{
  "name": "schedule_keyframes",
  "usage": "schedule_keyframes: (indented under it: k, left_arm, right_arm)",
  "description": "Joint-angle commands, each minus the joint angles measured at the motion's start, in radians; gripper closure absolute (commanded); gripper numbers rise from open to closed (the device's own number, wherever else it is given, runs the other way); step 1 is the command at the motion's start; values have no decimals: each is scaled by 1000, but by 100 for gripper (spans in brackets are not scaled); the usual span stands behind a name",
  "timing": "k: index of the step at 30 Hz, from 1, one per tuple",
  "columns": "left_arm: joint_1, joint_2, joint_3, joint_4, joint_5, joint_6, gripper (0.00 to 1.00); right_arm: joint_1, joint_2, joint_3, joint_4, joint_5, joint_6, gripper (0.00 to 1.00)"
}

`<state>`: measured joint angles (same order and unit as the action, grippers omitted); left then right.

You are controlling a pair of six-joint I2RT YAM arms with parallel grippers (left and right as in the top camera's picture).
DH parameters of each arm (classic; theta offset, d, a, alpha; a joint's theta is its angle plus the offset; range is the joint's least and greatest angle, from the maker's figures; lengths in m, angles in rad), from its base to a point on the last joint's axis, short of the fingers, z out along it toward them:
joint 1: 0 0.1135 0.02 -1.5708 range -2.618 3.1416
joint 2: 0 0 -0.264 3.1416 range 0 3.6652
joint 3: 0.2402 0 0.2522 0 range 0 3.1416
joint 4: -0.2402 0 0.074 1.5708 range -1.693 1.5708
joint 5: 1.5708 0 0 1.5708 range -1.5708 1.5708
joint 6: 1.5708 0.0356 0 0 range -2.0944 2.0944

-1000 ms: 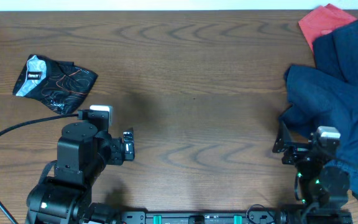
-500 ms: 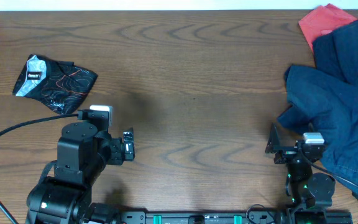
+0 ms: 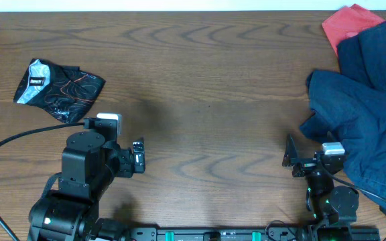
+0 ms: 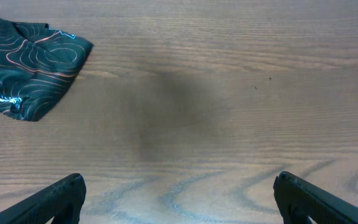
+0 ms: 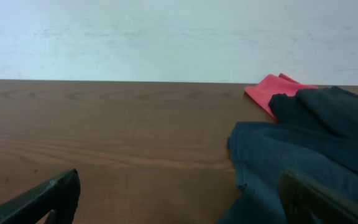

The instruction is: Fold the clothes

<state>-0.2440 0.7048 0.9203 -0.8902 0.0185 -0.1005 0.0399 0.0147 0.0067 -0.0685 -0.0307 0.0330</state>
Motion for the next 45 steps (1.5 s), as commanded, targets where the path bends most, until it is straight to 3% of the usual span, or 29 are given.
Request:
schedule_keyframes:
  k: [1, 19, 24, 30, 36, 45]
  left_arm:
    - [1, 0, 0, 0, -12, -1, 2]
    - [6, -23, 0, 0, -11, -1, 2]
    - [79, -110, -14, -51, -7, -1, 2]
    - [161, -302, -194, -32, -8, -1, 2]
    - [167, -517, -474, 179, -8, -1, 2]
    - [167, -682, -820, 724, -8, 3, 2]
  right_arm:
    - [9, -9, -1, -3, -3, -1, 1]
    - [9, -9, -1, -3, -3, -1, 1]
    - [9, -9, -1, -3, -3, -1, 1]
    - [9, -9, -1, -3, -3, -1, 1]
    - [9, -9, -1, -3, -3, -1, 1]
    - [9, -8, -1, -3, -3, -1, 1]
